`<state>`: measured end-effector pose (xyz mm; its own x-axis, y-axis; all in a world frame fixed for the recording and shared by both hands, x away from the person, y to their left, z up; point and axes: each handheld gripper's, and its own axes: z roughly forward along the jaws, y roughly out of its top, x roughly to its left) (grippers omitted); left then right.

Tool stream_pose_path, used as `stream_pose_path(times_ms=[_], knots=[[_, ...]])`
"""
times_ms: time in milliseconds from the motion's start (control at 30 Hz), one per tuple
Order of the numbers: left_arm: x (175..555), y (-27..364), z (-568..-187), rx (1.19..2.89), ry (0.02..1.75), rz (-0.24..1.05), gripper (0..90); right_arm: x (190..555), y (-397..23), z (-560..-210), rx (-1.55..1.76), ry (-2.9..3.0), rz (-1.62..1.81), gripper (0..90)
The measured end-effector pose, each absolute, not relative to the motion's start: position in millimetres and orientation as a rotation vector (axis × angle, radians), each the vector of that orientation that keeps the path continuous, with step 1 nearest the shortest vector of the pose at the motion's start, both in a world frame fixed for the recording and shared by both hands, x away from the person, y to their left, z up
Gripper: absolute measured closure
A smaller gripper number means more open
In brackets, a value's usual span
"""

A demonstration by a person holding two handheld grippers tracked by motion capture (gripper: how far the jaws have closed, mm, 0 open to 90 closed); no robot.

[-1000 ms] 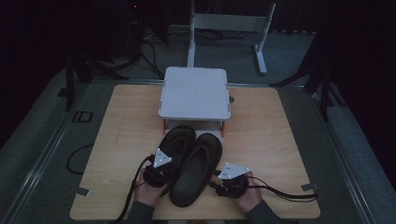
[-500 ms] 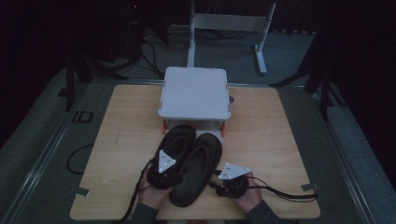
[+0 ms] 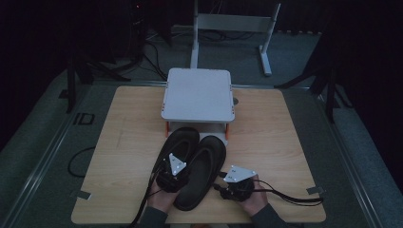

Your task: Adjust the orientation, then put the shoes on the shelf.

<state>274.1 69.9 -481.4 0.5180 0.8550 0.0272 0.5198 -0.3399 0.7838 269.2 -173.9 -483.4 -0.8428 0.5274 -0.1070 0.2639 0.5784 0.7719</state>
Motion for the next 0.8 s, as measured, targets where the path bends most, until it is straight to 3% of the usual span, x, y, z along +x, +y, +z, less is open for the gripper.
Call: stream_pose_path(times_ms=[67, 200, 800], knots=[[273.4, 68.9, -481.5, 2.016, 1.128, 0.590, 71.7, 269.2, -175.3, -482.5, 0.648, 2.480, 1.146, 52.7], [272.7, 68.3, -481.9, 1.997, 1.151, 0.592, 74.9, 269.8, -179.8, -480.8, 0.657, 2.465, 1.149, 52.5], [274.3, 80.6, -478.0, 1.930, 1.224, 0.601, 76.0, 275.3, -207.8, -472.9, 0.736, 2.389, 1.160, 52.3]])
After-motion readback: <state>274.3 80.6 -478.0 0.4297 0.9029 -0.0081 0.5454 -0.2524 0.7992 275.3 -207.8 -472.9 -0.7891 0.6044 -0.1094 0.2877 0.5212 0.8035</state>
